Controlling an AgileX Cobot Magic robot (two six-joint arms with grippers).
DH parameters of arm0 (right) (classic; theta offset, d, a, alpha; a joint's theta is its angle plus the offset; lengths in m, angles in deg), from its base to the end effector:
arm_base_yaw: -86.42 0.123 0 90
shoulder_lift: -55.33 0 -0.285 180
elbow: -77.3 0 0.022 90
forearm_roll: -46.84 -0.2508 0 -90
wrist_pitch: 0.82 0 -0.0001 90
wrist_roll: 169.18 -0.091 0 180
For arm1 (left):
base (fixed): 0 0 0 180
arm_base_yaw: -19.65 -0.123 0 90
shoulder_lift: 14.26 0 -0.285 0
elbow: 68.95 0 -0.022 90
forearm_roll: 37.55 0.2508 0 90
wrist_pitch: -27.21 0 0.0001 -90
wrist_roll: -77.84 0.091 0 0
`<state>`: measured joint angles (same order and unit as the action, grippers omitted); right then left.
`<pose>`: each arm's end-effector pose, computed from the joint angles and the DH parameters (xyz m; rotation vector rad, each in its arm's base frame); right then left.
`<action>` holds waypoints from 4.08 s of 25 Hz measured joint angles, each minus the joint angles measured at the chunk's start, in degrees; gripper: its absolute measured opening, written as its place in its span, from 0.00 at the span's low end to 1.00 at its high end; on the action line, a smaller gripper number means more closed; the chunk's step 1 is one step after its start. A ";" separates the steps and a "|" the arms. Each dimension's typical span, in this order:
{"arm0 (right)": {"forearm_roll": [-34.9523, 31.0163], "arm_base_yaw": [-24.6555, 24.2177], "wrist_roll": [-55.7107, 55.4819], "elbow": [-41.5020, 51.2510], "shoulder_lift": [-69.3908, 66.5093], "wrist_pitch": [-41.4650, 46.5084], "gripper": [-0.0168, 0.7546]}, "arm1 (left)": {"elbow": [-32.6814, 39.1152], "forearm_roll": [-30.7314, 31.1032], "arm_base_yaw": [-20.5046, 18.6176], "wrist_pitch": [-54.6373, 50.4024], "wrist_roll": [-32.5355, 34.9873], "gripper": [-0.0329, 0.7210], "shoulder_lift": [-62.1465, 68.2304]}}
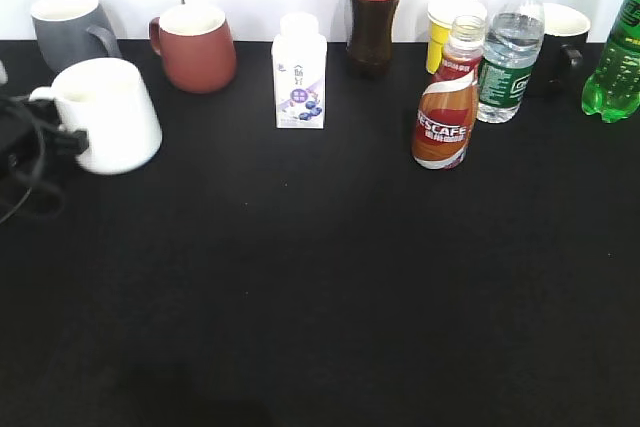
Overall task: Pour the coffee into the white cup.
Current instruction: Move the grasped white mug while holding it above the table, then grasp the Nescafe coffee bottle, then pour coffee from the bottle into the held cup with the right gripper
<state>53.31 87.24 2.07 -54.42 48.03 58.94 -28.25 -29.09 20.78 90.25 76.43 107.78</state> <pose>-0.0062 -0.0090 0.2805 0.1437 2.0030 -0.0277 0.3352 -0.0185 0.1159 0.1506 1.7375 -0.0978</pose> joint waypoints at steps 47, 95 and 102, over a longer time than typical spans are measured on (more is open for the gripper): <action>30.55 -0.04 -2.92 15.24 -100.85 -128.90 0.76 | 5.85 31.08 12.07 -7.26 -17.24 0.13 -19.37; 56.22 9.85 10.17 -18.27 -85.54 -95.89 0.69 | -13.22 19.60 30.93 -3.11 -20.23 0.15 -6.03; 55.90 9.85 30.15 -18.27 -85.54 -95.87 0.69 | -16.48 22.34 33.23 -3.98 -20.38 0.15 -4.78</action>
<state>109.20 97.09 32.22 -72.70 -37.51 -36.93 -44.73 -6.75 54.01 86.27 56.06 103.00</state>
